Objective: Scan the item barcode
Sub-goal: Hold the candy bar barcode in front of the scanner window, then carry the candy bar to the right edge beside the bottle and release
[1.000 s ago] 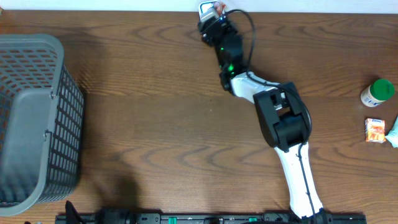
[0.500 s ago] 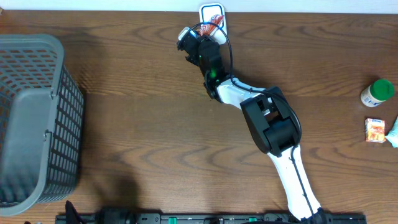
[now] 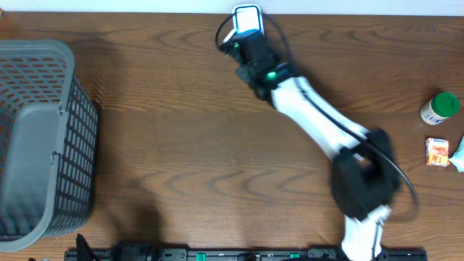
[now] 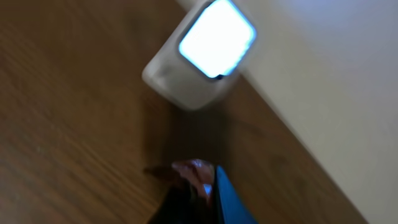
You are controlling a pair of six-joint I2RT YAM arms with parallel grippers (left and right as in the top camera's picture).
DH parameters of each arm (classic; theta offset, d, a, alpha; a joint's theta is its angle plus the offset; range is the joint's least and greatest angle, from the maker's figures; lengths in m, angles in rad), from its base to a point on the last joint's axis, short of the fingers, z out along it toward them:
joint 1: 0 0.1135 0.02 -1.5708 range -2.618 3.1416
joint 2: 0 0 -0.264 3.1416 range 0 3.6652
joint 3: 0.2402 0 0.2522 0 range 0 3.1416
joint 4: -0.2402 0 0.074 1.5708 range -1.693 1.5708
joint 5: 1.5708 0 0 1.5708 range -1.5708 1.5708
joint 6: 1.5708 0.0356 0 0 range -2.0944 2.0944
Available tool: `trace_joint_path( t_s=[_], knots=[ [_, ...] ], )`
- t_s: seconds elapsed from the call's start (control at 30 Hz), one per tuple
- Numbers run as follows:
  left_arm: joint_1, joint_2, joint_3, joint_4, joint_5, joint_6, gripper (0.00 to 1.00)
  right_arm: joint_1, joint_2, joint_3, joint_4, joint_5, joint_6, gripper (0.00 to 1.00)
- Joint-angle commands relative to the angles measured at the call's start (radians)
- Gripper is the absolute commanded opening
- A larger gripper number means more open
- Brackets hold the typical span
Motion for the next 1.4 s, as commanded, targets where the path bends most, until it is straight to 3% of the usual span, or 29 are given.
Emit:
trace_joint_path(
  t_s=[0.0,0.2,0.37,0.57,0.77,1.0,1.17,1.2,1.23,1.3,1.33,1.37],
  knots=[
    [0.003,0.002,0.002,0.003,-0.006,-0.002,0.85,-0.056,-0.163,0.011,-0.153,0.047,0.112,0.01],
    [0.003,0.002,0.002,0.003,-0.006,-0.002,0.85,-0.265,-0.302,0.011,-0.453,0.195,0.196,0.01],
    [0.003,0.002,0.002,0.003,-0.006,-0.002,0.85,-0.44,-0.299,-0.008,-0.513,0.323,0.385,0.01],
    [0.003,0.002,0.002,0.003,-0.006,-0.002,0.85,-0.67,-0.298,-0.137,-0.441,0.352,0.602,0.01],
    [0.003,0.002,0.002,0.003,-0.006,-0.002,0.85,-0.785,-0.298,-0.313,-0.264,0.109,0.585,0.01],
    [0.003,0.002,0.002,0.003,-0.006,-0.002,0.85,-0.821,-0.298,-0.462,-0.071,0.099,0.499,0.01],
    [0.003,0.002,0.002,0.003,-0.006,-0.002,0.85,-0.87,-0.298,-0.483,-0.035,0.132,0.418,0.01],
    [0.003,0.002,0.002,0.003,-0.006,-0.002,0.85,-0.881,-0.298,-0.483,-0.031,0.132,0.398,0.06],
    [0.003,0.002,0.002,0.003,-0.006,-0.002,0.85,-0.895,-0.3,-0.483,-0.028,0.132,0.382,0.35],
    [0.003,0.002,0.002,0.003,-0.006,-0.002,0.85,-0.901,-0.306,-0.474,-0.028,0.128,0.383,0.81],
    [0.003,0.002,0.002,0.003,-0.006,-0.002,0.85,-0.899,-0.313,-0.464,-0.028,0.118,0.383,0.96],
    [0.003,0.002,0.002,0.003,-0.006,-0.002,0.85,-0.896,-0.322,-0.454,-0.029,0.104,0.383,0.99]
  ],
)
